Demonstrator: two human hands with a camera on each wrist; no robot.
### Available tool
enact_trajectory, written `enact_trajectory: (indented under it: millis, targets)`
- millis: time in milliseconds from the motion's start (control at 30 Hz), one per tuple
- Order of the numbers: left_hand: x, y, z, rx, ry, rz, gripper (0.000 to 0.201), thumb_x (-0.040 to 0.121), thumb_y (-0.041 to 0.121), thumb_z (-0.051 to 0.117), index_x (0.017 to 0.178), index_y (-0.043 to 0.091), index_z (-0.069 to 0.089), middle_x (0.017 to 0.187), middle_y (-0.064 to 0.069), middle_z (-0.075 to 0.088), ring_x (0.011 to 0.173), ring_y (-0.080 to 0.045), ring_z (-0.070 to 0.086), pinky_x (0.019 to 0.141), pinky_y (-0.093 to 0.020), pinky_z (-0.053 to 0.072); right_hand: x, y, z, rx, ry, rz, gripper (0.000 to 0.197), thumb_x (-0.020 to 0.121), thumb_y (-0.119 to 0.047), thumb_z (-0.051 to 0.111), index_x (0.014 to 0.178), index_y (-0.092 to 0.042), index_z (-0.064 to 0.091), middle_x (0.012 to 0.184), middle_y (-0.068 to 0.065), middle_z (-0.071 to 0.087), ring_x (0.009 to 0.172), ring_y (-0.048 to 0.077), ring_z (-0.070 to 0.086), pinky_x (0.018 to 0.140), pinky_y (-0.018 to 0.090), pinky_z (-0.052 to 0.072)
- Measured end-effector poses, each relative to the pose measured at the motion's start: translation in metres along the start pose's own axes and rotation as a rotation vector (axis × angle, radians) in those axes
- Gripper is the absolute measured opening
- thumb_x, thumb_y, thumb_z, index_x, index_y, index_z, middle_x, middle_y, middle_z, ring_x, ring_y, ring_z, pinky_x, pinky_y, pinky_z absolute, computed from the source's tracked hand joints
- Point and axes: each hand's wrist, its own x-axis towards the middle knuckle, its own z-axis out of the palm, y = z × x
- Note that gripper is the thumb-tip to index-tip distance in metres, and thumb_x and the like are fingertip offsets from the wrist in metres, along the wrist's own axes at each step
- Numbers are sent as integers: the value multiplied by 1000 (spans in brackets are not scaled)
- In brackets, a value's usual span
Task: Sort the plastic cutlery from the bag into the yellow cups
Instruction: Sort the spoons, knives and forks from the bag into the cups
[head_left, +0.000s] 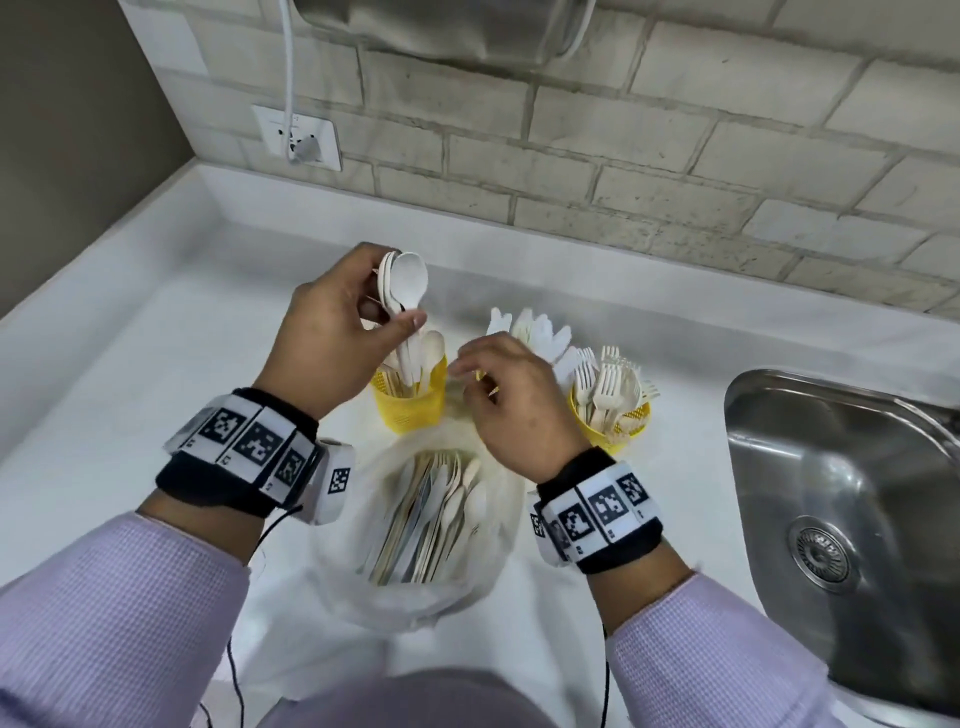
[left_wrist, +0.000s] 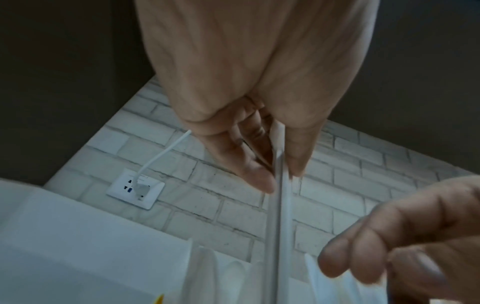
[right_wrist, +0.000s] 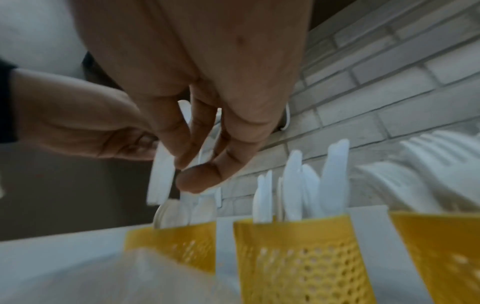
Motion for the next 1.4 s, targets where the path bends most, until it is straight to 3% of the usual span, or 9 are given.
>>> enact_trajectory:
  millis: [167, 367, 467, 567, 667, 733, 900, 1000, 1400]
  targets:
    - [6, -14, 5, 121, 18, 46, 41, 84, 18, 82, 117, 23, 58, 90, 2, 71, 77, -11, 69, 70, -14, 50, -5, 0, 35, -137, -235, -36, 20, 97, -11, 60, 107, -8, 77, 140, 8, 59, 119, 33, 61, 102, 42, 50]
    - [-1, -30, 16, 169, -78, -23, 48, 83, 22, 82, 122, 28, 56, 103, 4, 68, 88, -18, 68, 81, -36, 58, -14, 6, 40, -173, -210, -28, 25, 96, -13, 61, 118, -11, 73, 138, 8, 59, 121, 37, 54, 106, 42, 44]
    - [-7, -30, 14, 259, 33, 62, 49, 85, 27, 79, 128, 23, 56, 116, 1, 61, 98, -17, 61, 87, -31, 50, -19, 12, 30, -139, -87, -23, 23, 95, -12, 61, 114, -13, 74, 126, 5, 59, 116, 29, 57, 103, 35, 45]
    - [-18, -19, 9, 284, 111, 112, 38, 87, 29, 77, 120, 24, 59, 101, 5, 59, 85, -15, 58, 78, -33, 49, -25, 18, 15, -115, 63, 8, 21, 93, -10, 62, 111, -14, 74, 109, -1, 57, 89, 9, 55, 87, 20, 45]
    - [-33, -16, 11, 310, 2, 102, 19, 87, 33, 76, 102, 28, 65, 74, 9, 59, 66, -7, 55, 66, -32, 49, -31, 27, 2, -138, 149, 96, 20, 90, -10, 65, 109, -16, 72, 87, -8, 57, 68, 4, 50, 69, 18, 42]
    - [-42, -22, 17, 364, -86, 104, 14, 85, 34, 78, 95, 28, 71, 75, 10, 61, 65, -9, 56, 64, -32, 51, -34, 36, -2, -179, 153, 165, 20, 90, -13, 66, 110, -16, 71, 75, -6, 62, 67, 12, 58, 66, 25, 47]
    - [-51, -45, 32, 462, -191, 87, 19, 83, 23, 81, 101, 24, 78, 97, 7, 70, 71, -5, 52, 63, -21, 37, -39, 49, -3, -307, 103, 244, 20, 94, -20, 63, 112, -14, 71, 79, 4, 69, 73, 25, 66, 66, 37, 56]
    - [-49, -52, 36, 476, -192, 104, 18, 86, 12, 76, 100, 24, 79, 94, 5, 69, 75, -14, 64, 66, -22, 40, -38, 53, 1, -313, 105, 225, 13, 95, -19, 62, 104, -15, 72, 82, 4, 69, 73, 25, 65, 65, 38, 56]
    - [-30, -53, 44, 451, -221, 109, 17, 90, 12, 74, 105, 17, 81, 91, -4, 66, 77, -27, 66, 70, -31, 51, -31, 53, 12, -301, 103, 174, 9, 96, -15, 61, 96, -13, 70, 85, 5, 67, 74, 26, 62, 66, 41, 55]
